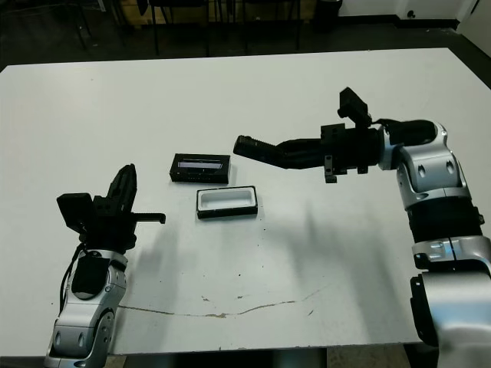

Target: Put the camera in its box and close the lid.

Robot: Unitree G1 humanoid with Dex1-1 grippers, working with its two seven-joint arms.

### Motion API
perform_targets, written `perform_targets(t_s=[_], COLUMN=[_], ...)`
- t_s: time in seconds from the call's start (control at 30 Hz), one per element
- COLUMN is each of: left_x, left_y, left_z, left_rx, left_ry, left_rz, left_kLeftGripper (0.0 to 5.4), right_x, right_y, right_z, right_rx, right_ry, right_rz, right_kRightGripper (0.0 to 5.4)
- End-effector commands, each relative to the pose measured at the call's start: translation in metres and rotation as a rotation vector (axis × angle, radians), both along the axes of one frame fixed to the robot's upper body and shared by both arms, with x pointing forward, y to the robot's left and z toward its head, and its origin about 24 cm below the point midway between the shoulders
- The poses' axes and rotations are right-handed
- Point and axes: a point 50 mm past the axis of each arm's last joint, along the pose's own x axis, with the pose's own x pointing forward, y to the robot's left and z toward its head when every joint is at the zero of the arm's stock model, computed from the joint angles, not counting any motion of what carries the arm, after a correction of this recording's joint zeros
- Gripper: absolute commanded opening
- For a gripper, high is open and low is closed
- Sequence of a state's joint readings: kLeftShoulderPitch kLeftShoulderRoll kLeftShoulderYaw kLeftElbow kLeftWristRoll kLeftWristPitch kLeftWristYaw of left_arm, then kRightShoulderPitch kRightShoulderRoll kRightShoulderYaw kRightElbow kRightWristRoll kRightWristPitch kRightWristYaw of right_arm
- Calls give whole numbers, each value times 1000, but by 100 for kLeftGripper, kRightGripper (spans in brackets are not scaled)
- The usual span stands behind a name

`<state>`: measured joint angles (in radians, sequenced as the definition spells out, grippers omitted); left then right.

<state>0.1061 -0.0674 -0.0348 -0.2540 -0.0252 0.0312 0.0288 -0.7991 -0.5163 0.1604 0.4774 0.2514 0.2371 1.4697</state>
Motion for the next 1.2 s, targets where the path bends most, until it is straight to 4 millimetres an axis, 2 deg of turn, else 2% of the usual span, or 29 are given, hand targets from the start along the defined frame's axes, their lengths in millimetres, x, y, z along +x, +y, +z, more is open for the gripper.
perform_targets(t_s=[0.03, 0.2, 0.33, 0.5, 0.6, 0.7, 0.9, 1.1, 1.2], left_x=[-5, -6, -6, -7, -7, -8, -9, -8, -9], left_y=[1, 2, 2, 0, 0, 2, 4, 5, 5], left_z=[-8, -9, -11, -13, -13, -12, -13, -13, -13], left_rx=[2, 4, 9, -3, -8, 3, -6, 1, -1], left_ry=[42, 41, 43, 51, 50, 51, 57, 54, 54], left_rz=[18, 16, 19, 20, 21, 27, 26, 24, 24], left_kLeftGripper=[0, 0, 0, 0, 0, 0, 0, 0, 0], right_x=[0, 1, 10, 12, 1, -18, -51, -69, -73], right_y=[4, 10, 15, 33, 42, 48, 45, 43, 42], right_z=[5, 8, 11, 17, 11, 6, -3, -14, -24], right_rx=[-77, -192, -301, -277, -226, -190, -55, 32, 18], right_ry=[-9, -24, -39, -230, -340, -496, -760, -985, -1120], right_rz=[14, 45, 88, 86, 45, 19, -43, 14, 70], right_kRightGripper=[4, 4, 4, 4, 4, 4, 4, 4, 4])
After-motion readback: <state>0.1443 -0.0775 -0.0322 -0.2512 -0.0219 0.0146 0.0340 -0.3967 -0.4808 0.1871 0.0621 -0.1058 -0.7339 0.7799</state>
